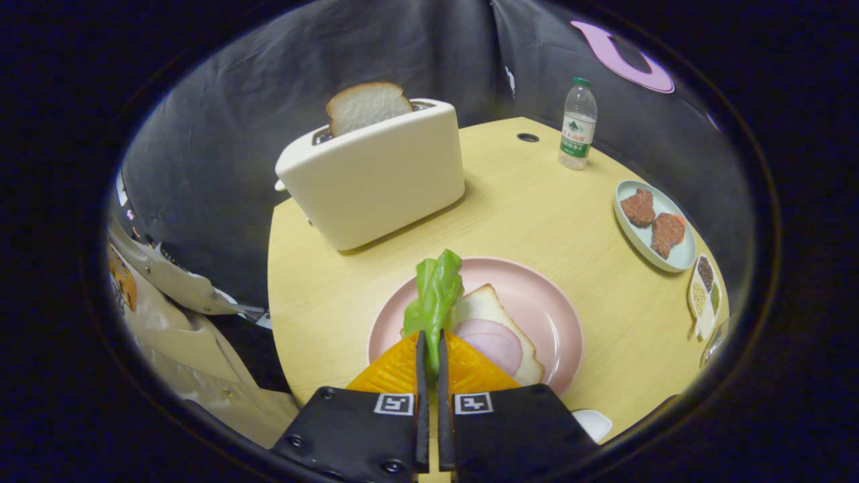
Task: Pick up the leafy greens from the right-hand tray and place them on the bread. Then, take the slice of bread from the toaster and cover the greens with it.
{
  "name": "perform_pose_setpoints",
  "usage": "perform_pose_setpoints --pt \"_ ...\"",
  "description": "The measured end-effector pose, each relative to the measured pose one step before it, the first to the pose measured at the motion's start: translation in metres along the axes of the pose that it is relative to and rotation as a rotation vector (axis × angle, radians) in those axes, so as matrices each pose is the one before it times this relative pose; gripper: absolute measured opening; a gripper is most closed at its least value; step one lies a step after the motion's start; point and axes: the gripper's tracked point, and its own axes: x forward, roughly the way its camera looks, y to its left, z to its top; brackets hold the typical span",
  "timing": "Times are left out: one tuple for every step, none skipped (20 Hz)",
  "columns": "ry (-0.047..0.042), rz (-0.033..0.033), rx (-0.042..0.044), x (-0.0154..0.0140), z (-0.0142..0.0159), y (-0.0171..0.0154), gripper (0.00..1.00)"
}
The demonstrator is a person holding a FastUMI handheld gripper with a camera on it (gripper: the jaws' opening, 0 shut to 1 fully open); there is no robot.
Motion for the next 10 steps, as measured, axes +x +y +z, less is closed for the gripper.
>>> perform_pose_setpoints --pt "-0.00320 -0.02019 -0.00180 0.00218 0.00126 -0.00536 0.13" --pt "0.00125 -0.01492 0.00484 0.00327 0.00035 -0.00706 0.17" --pt "0.00823 -0.01686 0.00223 0.00149 -0.00233 -0.00569 0.21" --pt "0.00747 -0.02576 -0.00470 0.00235 -0.00190 -0.00635 0.26" --pt "0.01250 -0.01819 -0.00643 0.00247 -0.00360 -0.00549 0.28" --pt "0.01083 -0.00714 -0.00553 0.00100 -0.00349 -0.00111 0.31" --pt "0.00451 -0.00666 -0.00608 0.00002 -0.00088 -0.00127 0.34" --pt "-0.00012 -0.00307 -0.00559 -0.00015 -0.00116 -0.00120 0.35" --pt "-0.00012 -0.00722 -0.00339 0.00100 -0.00094 -0.00026 0.40" --pt "-0.00236 -0.00348 -0.00328 0.00030 0.00025 -0.00047 0.45"
